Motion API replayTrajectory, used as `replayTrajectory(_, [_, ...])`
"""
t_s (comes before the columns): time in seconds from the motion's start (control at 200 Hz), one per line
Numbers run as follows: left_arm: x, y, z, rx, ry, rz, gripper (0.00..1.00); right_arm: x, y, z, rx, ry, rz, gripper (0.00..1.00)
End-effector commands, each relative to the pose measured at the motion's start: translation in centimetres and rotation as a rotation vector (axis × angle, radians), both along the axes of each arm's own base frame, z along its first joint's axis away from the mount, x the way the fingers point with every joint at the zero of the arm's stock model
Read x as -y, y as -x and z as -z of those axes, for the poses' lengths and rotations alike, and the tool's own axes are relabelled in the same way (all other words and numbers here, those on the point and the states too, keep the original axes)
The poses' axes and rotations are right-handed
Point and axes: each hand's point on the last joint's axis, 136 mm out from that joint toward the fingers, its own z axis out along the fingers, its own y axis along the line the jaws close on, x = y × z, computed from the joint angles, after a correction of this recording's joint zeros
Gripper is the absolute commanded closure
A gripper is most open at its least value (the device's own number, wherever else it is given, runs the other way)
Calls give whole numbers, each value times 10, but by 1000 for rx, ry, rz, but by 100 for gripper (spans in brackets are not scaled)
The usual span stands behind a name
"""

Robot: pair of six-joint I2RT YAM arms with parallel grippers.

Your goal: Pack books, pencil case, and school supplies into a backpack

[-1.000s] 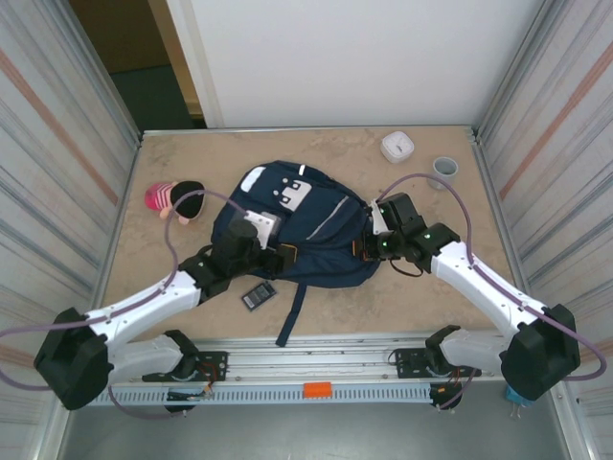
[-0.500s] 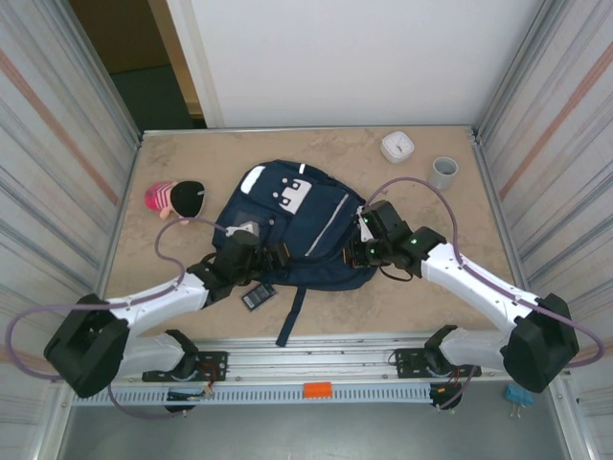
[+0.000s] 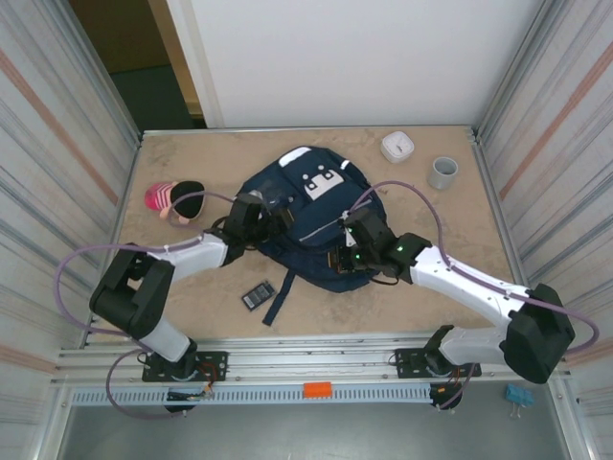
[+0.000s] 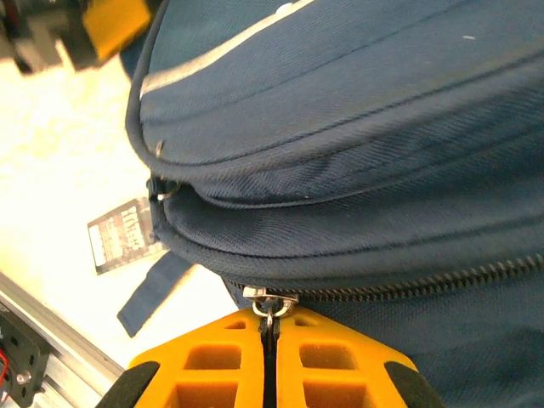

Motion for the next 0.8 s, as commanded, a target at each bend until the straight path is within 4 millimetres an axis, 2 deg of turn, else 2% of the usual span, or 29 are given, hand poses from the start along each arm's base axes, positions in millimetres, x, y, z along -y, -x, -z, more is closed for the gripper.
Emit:
replayTrajectory(0.0, [17, -30, -40, 104, 87, 72, 25, -26, -4, -9, 11, -75, -20, 100])
replayTrajectory(0.12, [14, -42, -54, 100, 105, 81, 25, -41, -12, -10, 18, -90, -28, 100])
replayTrajectory(0.271, [7, -30, -69, 85, 99, 79, 23, -52, -21, -8, 23, -95, -29, 100])
replayTrajectory(0.506, [-18, 32, -56, -39, 210, -54, 22, -60, -23, -12, 35, -92, -84, 100])
replayTrajectory(0.666, [-16, 79, -47, -105, 232, -90, 22, -61, -23, -13, 35, -94, -101, 100])
replayTrajectory(0.797, [-8, 103, -35, -170, 334, -117, 25, -63, -22, -15, 30, -98, -120, 100])
